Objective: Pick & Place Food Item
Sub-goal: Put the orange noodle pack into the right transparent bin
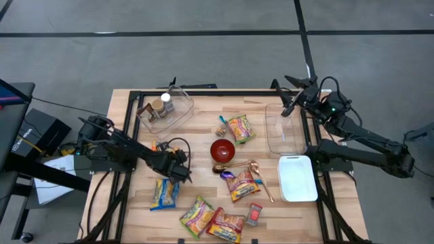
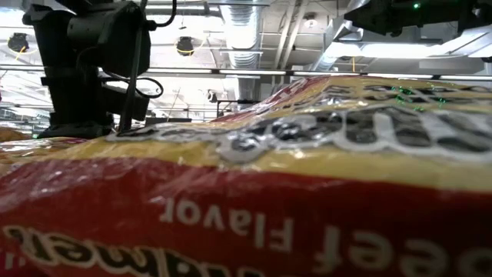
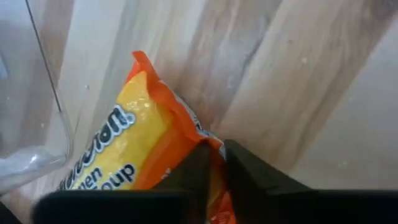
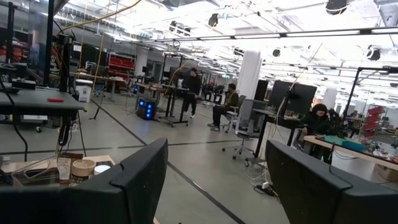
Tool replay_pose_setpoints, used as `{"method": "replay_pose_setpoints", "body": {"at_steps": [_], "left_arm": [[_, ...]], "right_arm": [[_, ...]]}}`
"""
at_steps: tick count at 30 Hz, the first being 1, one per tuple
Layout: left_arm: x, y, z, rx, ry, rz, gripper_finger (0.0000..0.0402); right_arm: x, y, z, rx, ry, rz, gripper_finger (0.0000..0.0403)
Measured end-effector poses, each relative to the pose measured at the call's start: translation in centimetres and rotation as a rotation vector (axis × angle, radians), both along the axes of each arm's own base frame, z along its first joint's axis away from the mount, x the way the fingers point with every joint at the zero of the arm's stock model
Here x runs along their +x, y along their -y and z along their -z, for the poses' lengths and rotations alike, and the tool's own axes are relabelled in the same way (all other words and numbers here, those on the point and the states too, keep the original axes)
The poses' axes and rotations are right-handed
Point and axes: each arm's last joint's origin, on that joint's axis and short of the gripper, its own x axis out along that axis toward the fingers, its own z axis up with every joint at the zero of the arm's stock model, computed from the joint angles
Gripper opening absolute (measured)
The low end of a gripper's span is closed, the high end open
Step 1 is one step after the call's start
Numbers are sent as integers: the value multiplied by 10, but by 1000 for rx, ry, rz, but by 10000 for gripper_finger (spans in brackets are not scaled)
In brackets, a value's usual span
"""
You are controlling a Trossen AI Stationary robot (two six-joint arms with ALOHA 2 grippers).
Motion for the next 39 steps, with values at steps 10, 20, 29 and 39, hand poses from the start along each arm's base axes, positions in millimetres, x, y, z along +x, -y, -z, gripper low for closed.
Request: {"method": "replay_pose_setpoints", "body": {"at_steps": [10,20,29,39], "left_arm": [[10,-3,-15,18,173,12,2],[4,-8,-86,56,552,126,0],[-3,-11,-131,109,778,297,0],[4,-9,-147,223,855,438,0]], "right_arm": [[0,0,0,-1,-3,2,265],[4,1,1,-23,-27,-45,265],[20,8,10,-70,-111,-150,265],[55,28,13,27,-160,-235,265]]}}
